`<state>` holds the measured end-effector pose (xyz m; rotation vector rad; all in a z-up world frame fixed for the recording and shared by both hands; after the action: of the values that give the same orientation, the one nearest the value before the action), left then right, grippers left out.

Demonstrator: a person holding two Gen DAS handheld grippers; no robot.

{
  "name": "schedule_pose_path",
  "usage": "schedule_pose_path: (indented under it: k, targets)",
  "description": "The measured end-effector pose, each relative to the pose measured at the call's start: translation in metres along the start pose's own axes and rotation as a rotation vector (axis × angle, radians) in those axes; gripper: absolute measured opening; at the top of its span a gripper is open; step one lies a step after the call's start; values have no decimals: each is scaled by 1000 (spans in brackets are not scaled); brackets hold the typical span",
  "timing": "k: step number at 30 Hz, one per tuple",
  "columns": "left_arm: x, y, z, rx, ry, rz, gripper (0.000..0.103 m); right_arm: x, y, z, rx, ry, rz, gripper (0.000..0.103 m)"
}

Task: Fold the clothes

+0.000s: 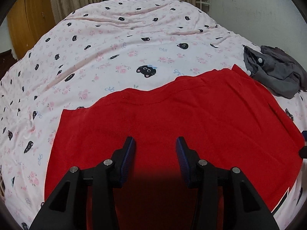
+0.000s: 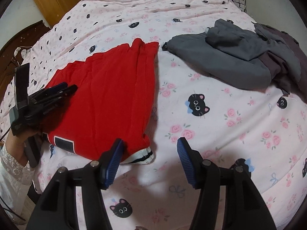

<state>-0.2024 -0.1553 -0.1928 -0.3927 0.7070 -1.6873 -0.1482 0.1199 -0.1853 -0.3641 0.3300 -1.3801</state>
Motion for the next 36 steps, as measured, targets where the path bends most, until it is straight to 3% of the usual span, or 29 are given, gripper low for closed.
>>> schedule_pose_path:
  k: [5, 11, 17, 28, 31, 33, 36]
  targets:
    - [-4, 0, 19, -57, -3, -12, 41, -8, 1, 7, 35, -30, -51, 59]
    - [-12, 4, 12, -35, -10, -48, 41, -12, 9, 5, 108, -181, -151, 59]
    - [-13, 4, 12, -35, -10, -56, 41, -21, 13, -25, 221, -348, -364, 59]
    - [-10, 6, 6, -24, -8, -44, 41, -30, 12, -57, 228, -541, -602, 61]
    - [-10, 6, 6, -23, -9, -43, 41, -27, 9, -59, 229, -556, -604, 51]
    - [-10, 6, 6, -22, -10, -43, 41, -26, 7, -60, 230, -572, -599, 31]
    - [-10, 6, 6, -21, -11, -43, 42, -25, 4, -55, 219, -575, -581, 30]
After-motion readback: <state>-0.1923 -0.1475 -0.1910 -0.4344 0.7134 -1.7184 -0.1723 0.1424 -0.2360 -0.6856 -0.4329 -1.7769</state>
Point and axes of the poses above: each gripper's, at about its wrist camera, not at the fingertips, and z roughly against the way its jaws point, x to its left, y to its underside, the point moved 1 cm from there along -z, roughly the way its jaws point, and after that the axes turned 14 degrees about y, right-handed, at the moved point
